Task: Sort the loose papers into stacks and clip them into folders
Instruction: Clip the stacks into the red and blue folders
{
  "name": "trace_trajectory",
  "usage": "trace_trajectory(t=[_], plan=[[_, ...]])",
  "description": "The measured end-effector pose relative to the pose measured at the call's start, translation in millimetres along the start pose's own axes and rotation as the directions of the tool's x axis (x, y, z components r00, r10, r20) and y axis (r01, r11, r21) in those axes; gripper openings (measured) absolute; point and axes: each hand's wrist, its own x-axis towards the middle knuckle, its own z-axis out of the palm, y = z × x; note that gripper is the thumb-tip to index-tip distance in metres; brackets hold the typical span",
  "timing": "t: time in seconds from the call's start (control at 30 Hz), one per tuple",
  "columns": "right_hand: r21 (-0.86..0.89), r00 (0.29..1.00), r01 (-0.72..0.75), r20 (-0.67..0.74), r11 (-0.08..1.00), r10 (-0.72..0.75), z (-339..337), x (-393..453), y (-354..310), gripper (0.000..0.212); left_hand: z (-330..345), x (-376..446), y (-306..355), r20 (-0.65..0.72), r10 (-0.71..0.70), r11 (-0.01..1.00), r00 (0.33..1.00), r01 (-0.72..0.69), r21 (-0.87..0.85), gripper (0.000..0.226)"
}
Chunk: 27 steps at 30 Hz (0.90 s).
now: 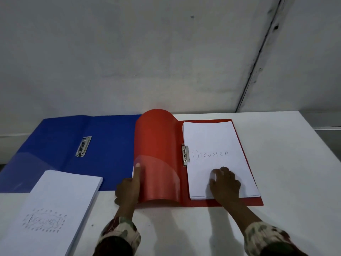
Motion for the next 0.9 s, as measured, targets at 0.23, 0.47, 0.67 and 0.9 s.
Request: trace_trajectory(t=[0.23,0.47,0.67,0.9], plan=[[0.008,0.996,0.080,0.042,0.997,-0.080,-2.7,-3.1,8.2,0.043,20.0,-21.9,26.3,0.114,0.064,0.938,0.991,-0.021,-0.347,0.081],[0.200,0.990,0.100,0.082,0.975,-0.118,-14.7,0.4,18.2,0.039,31.5,-44.2,49.0,0.203,0.111,0.938,0.973,-0.035,-0.344,0.064],[0.745,0.986,-0.042,0.138,0.665,-0.092,-46.2,8.5,15.9,0.036,35.9,-72.6,81.0,0.138,0.244,0.864,0.960,-0.151,-0.481,0.043],[0.889,0.979,-0.061,0.140,0.453,-0.145,-98.9,13.8,24.7,0.034,61.5,-115.3,126.4,0.208,0.595,0.788,0.776,-0.513,-0.340,0.048]])
